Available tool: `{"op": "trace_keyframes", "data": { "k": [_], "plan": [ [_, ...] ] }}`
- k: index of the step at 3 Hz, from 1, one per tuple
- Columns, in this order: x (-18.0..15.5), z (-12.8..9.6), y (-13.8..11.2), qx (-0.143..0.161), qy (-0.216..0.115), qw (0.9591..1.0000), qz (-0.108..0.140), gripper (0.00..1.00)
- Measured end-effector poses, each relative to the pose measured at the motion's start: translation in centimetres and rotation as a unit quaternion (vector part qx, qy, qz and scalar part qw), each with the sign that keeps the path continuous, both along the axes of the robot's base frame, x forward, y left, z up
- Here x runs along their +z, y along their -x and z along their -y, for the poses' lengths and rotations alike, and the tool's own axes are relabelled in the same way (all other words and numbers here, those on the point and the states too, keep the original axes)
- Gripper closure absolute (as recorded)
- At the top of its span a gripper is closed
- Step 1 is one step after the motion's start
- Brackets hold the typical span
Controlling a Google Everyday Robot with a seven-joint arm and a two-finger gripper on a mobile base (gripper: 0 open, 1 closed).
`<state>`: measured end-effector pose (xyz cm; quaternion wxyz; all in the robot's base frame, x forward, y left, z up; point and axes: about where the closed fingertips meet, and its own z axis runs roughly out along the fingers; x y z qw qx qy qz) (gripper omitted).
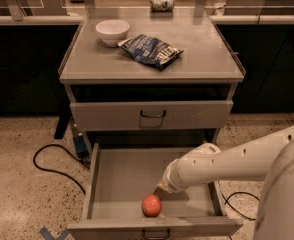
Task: Pick apple from middle drawer and place on counter
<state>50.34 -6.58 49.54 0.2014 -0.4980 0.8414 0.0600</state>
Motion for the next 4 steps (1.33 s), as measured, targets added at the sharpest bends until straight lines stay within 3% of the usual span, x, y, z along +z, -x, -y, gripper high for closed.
{"op": "trace_keyframes", "data": {
  "k": [1,2,4],
  "plan": [
    [0.0,0.0,0.0,0.0,0.0,1.0,0.0,0.12],
    [0.0,0.0,0.0,0.0,0.0,1.0,0.0,0.0],
    [-3.6,-0.5,-3.3,0.011,-0.008,0.9997,0.019,0.0]
  ]
}}
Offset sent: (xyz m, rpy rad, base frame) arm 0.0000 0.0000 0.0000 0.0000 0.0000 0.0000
